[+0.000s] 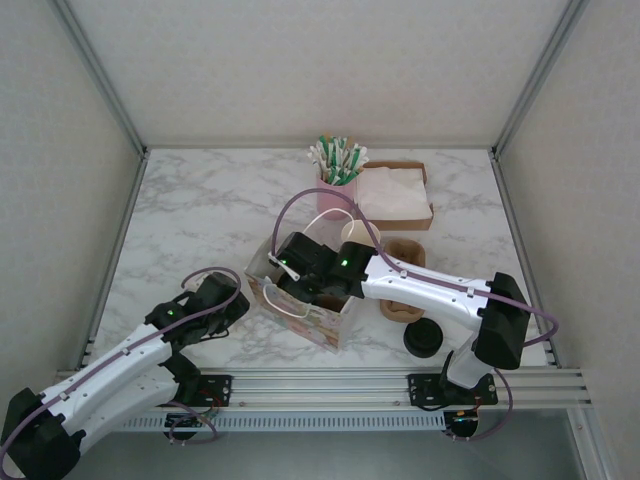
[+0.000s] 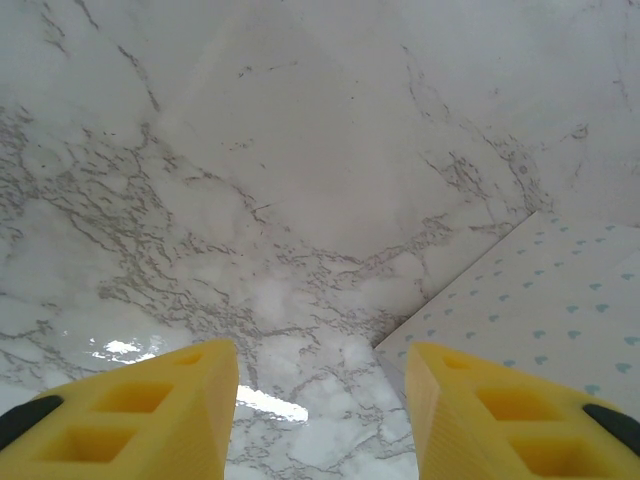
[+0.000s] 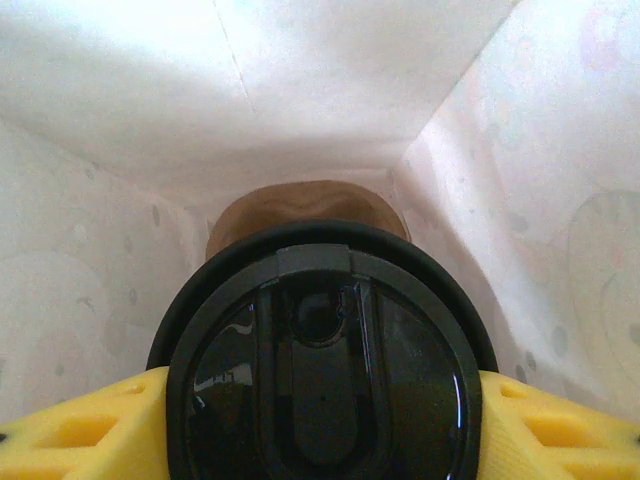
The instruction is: Pack the takeout coffee
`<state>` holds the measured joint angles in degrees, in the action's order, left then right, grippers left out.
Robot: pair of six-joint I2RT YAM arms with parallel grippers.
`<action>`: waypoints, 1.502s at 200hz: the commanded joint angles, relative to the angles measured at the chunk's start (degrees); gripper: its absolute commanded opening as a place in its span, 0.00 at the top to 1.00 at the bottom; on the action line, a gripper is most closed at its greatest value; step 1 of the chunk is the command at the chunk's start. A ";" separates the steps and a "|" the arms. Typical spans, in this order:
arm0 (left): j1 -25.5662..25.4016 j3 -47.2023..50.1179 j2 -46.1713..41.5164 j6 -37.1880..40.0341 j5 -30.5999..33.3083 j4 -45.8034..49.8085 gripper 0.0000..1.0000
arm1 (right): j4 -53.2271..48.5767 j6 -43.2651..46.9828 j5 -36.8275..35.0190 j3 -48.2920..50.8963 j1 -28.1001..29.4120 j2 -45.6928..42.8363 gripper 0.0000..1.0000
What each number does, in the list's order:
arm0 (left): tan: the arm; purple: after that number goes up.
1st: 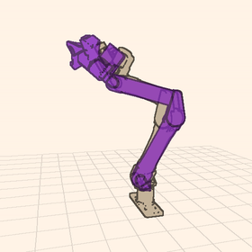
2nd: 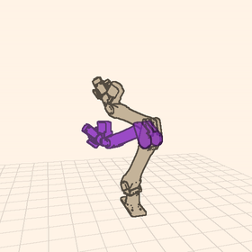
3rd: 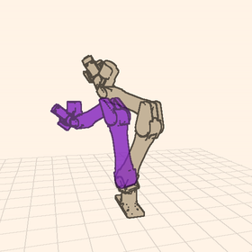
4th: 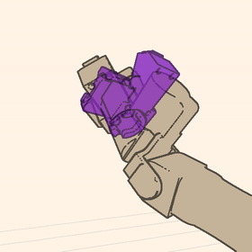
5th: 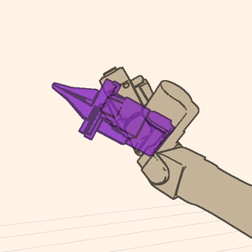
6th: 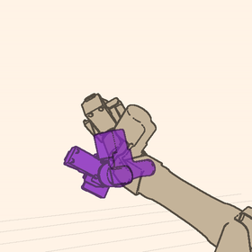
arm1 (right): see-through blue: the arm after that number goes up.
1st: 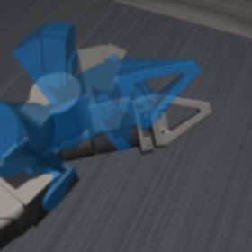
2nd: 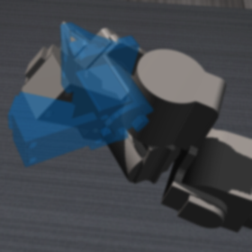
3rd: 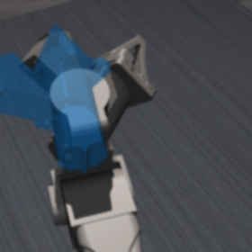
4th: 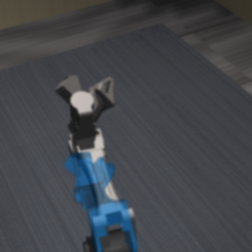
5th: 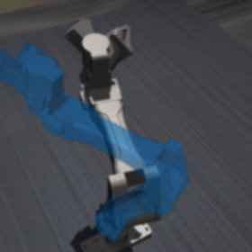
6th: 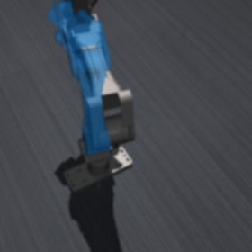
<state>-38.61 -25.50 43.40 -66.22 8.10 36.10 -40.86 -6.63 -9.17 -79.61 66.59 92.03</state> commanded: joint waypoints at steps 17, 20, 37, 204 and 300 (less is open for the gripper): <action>-0.59 -1.40 -0.51 -1.02 1.86 2.10 0.52 | 4.21 1.10 -0.09 0.61 0.73 -0.92 0.50; -0.59 -1.40 -0.51 -1.02 1.91 2.09 0.52 | 4.21 1.17 -0.12 0.73 0.67 -0.75 0.50; -0.54 -1.40 -0.51 -1.00 2.01 2.09 0.52 | 4.10 1.23 -0.10 1.55 0.74 0.47 0.51; -0.56 -1.49 -0.78 -0.67 2.45 2.38 0.52 | 5.03 3.07 -3.35 -0.44 1.88 -1.19 0.51; -0.54 -1.22 -2.14 -0.84 2.97 3.10 0.52 | 4.91 1.21 -2.50 2.66 1.81 2.13 0.51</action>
<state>-38.61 -25.50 41.93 -66.00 9.15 36.34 -33.15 -4.16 -11.81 -78.30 67.79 92.51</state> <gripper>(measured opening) 0.479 0.641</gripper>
